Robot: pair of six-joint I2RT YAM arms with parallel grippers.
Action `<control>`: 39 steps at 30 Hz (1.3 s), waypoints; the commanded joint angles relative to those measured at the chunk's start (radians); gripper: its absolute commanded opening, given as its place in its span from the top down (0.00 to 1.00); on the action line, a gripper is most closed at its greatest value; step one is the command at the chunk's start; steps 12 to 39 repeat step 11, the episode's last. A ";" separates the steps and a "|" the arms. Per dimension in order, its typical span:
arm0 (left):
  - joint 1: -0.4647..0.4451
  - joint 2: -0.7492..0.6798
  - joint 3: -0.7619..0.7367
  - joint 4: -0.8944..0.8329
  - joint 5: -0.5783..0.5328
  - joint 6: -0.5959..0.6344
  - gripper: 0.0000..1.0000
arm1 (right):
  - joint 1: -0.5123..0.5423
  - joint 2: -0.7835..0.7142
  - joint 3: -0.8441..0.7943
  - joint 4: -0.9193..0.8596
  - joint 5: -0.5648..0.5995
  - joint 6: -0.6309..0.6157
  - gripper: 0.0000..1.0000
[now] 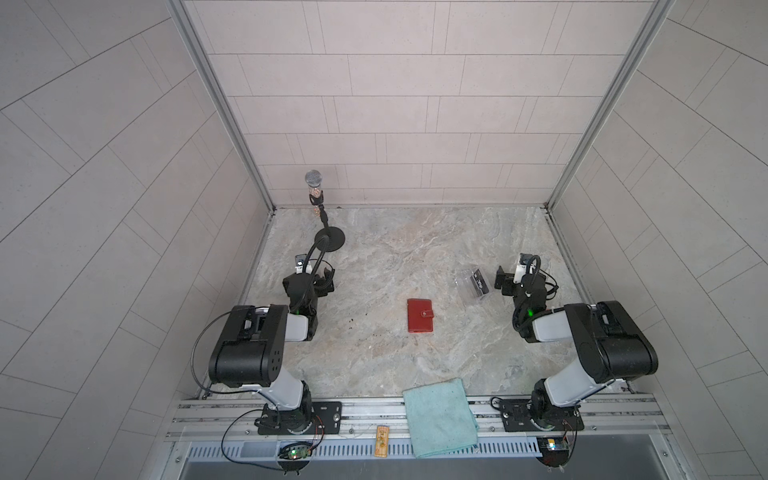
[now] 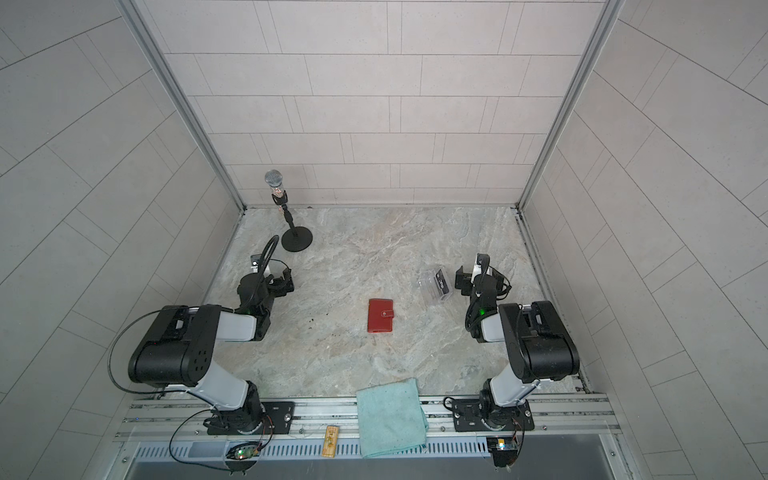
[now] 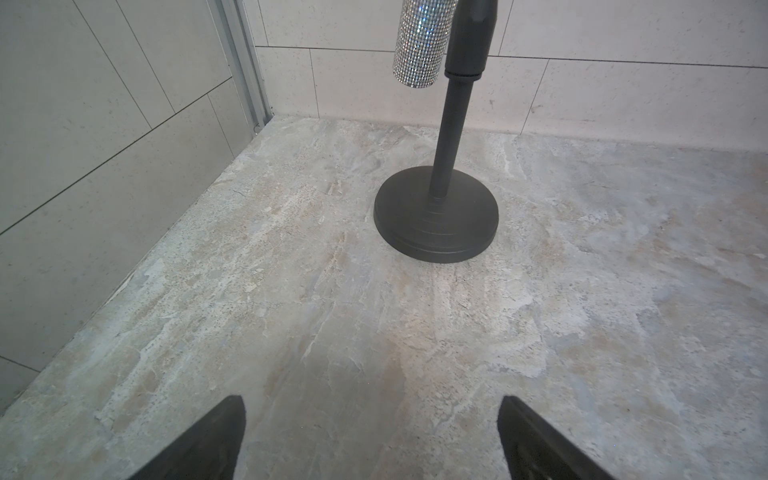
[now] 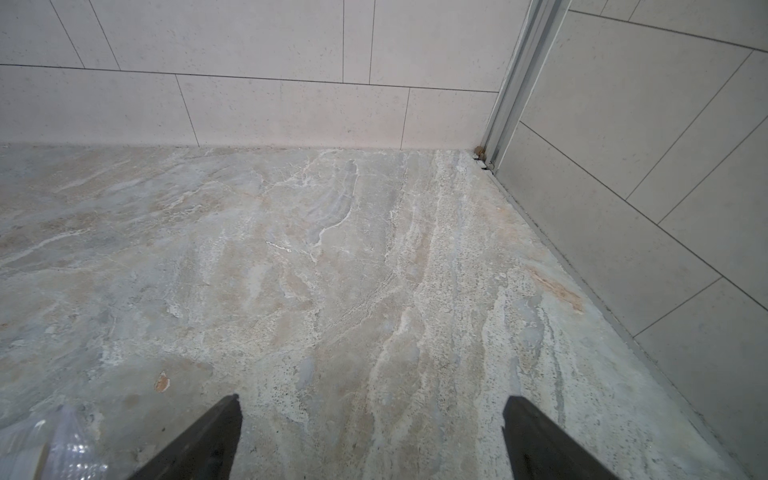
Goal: Put the credit cards into the card holder
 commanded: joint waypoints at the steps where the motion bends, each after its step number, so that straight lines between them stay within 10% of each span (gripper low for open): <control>1: -0.004 -0.002 0.012 0.015 -0.002 0.005 0.00 | 0.001 -0.003 0.000 -0.005 0.018 -0.018 0.00; 39: -0.003 -0.002 0.012 0.014 -0.001 0.005 0.00 | 0.001 -0.003 0.000 -0.003 0.018 -0.018 0.00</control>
